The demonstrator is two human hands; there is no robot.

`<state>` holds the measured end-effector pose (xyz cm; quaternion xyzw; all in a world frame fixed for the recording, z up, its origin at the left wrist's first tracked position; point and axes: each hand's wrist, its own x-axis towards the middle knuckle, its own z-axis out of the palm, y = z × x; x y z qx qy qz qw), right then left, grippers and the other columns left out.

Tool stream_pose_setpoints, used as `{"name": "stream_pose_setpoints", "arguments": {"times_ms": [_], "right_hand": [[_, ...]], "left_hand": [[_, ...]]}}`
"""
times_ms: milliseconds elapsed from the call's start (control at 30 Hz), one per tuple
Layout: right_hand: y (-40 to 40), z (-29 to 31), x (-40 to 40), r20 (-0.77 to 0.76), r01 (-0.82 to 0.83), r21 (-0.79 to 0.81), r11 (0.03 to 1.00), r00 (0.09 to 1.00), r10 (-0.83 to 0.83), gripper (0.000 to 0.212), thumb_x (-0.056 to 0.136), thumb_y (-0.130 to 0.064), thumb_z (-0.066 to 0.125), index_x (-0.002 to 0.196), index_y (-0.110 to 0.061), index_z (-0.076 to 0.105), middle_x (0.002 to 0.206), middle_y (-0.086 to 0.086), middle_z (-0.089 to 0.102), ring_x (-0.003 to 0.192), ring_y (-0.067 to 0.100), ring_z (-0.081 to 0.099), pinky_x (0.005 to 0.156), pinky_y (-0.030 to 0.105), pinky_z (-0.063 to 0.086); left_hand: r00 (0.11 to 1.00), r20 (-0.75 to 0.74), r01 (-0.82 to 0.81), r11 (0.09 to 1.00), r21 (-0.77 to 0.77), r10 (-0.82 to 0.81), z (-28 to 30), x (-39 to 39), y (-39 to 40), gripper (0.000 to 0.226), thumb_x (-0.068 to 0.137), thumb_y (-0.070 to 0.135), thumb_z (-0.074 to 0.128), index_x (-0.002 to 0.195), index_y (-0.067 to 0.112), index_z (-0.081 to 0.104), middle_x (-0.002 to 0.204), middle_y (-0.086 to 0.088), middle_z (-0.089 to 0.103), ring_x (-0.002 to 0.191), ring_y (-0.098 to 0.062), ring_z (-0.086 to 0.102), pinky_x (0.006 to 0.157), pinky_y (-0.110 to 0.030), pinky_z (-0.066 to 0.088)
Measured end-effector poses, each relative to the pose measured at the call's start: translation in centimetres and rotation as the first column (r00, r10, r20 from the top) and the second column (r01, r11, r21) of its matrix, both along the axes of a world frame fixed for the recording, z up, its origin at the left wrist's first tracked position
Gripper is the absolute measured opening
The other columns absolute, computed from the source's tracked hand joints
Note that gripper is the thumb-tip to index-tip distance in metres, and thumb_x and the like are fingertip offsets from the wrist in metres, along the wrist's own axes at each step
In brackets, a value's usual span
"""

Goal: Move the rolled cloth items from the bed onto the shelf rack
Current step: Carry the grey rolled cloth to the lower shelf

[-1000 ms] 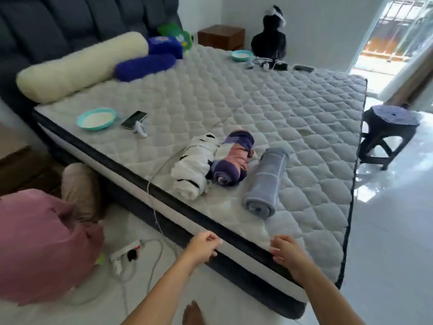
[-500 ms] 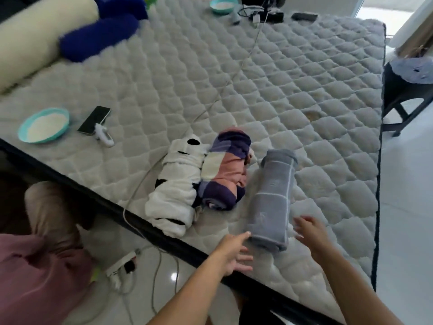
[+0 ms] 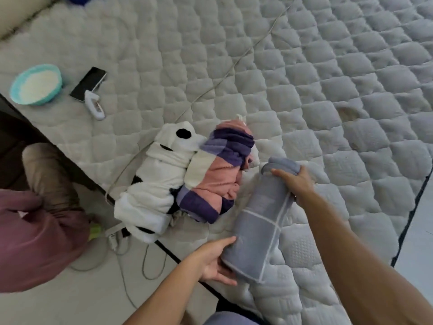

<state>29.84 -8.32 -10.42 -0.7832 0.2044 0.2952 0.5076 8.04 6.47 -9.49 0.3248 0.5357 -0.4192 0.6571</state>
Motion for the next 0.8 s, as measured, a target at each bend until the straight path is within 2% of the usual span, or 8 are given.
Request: {"name": "stream_pose_setpoints", "arguments": {"times_ms": [200, 300, 433, 500, 600, 700, 800], "right_hand": [[-0.4, 0.7, -1.1, 0.096, 0.049, 0.031, 0.998, 0.994, -0.052, 0.062, 0.069, -0.034, 0.081, 0.119, -0.020, 0.047, 0.113, 0.001, 0.053, 0.102, 0.021, 0.054, 0.082, 0.036, 0.049], [0.0, 2.5, -2.6, 0.199, 0.064, 0.029, 0.997, 0.978, -0.069, 0.054, 0.067, -0.031, 0.080, 0.110, -0.023, 0.047, 0.110, 0.001, 0.057, 0.099, 0.019, 0.056, 0.077, 0.032, 0.047], [2.0, 6.8, -5.9, 0.397, 0.027, 0.019, 0.999, 0.917, -0.032, 0.064, 0.063, -0.029, 0.081, 0.119, -0.020, 0.051, 0.110, -0.001, 0.059, 0.098, 0.017, 0.058, 0.080, 0.031, 0.049], [4.0, 9.0, -8.4, 0.488, -0.036, 0.013, 0.999, 0.873, 0.025, 0.066, 0.063, -0.029, 0.081, 0.120, -0.021, 0.049, 0.109, -0.001, 0.057, 0.096, 0.017, 0.058, 0.080, 0.032, 0.050], [7.3, 12.6, -12.5, 0.617, -0.180, 0.045, 0.983, 0.779, 0.114, 0.060, 0.062, -0.029, 0.081, 0.112, -0.025, 0.046, 0.113, 0.004, 0.056, 0.101, 0.020, 0.058, 0.085, 0.037, 0.053], [11.5, 16.0, -17.6, 0.702, -0.328, 0.044, 0.943, 0.682, 0.205, 0.063, 0.059, -0.038, 0.080, 0.110, -0.030, 0.044, 0.117, 0.004, 0.054, 0.108, 0.021, 0.055, 0.093, 0.042, 0.050], [16.7, 19.3, -25.5, 0.758, -0.555, -0.020, 0.832, 0.534, 0.375, 0.066, 0.059, -0.044, 0.079, 0.112, -0.025, 0.046, 0.117, 0.005, 0.053, 0.107, 0.020, 0.055, 0.091, 0.042, 0.050]], "left_hand": [[0.999, 0.026, -0.019, 1.000, 0.012, 0.018, 0.2, -0.5, 0.0, 0.032, 0.090, 0.043, 0.059, 0.107, 0.016, 0.055, 0.113, -0.013, 0.059, 0.097, -0.036, 0.061, 0.085, -0.055, 0.050], [0.997, 0.060, -0.048, 0.999, 0.009, 0.048, 0.1, -1.8, -0.1, 0.036, 0.090, 0.042, 0.058, 0.111, 0.014, 0.054, 0.120, -0.016, 0.058, 0.102, -0.035, 0.060, 0.082, -0.054, 0.052], [0.976, 0.170, -0.137, 0.991, 0.013, 0.132, 0.6, -4.8, -0.2, 0.034, 0.090, 0.041, 0.055, 0.111, 0.015, 0.057, 0.113, -0.012, 0.060, 0.097, -0.032, 0.062, 0.073, -0.048, 0.055], [0.948, 0.248, -0.208, 0.978, 0.004, 0.201, 1.3, -7.1, 0.6, 0.034, 0.090, 0.040, 0.054, 0.114, 0.016, 0.058, 0.112, -0.011, 0.060, 0.096, -0.030, 0.062, 0.071, -0.046, 0.057], [0.894, 0.339, -0.312, 0.950, 0.007, 0.291, 2.6, -10.6, 2.3, 0.029, 0.089, 0.035, 0.052, 0.111, 0.017, 0.060, 0.115, -0.011, 0.060, 0.104, -0.033, 0.060, 0.083, -0.048, 0.055], [0.817, 0.421, -0.440, 0.898, 0.014, 0.394, 4.5, -15.4, 4.9, 0.033, 0.087, 0.032, 0.054, 0.116, 0.016, 0.059, 0.123, -0.013, 0.060, 0.108, -0.034, 0.060, 0.079, -0.047, 0.055], [0.665, 0.486, -0.659, 0.752, 0.024, 0.567, 6.8, -23.1, 7.2, 0.023, 0.087, 0.025, 0.053, 0.106, 0.015, 0.060, 0.108, -0.009, 0.061, 0.093, -0.030, 0.062, 0.085, -0.048, 0.053]]}}
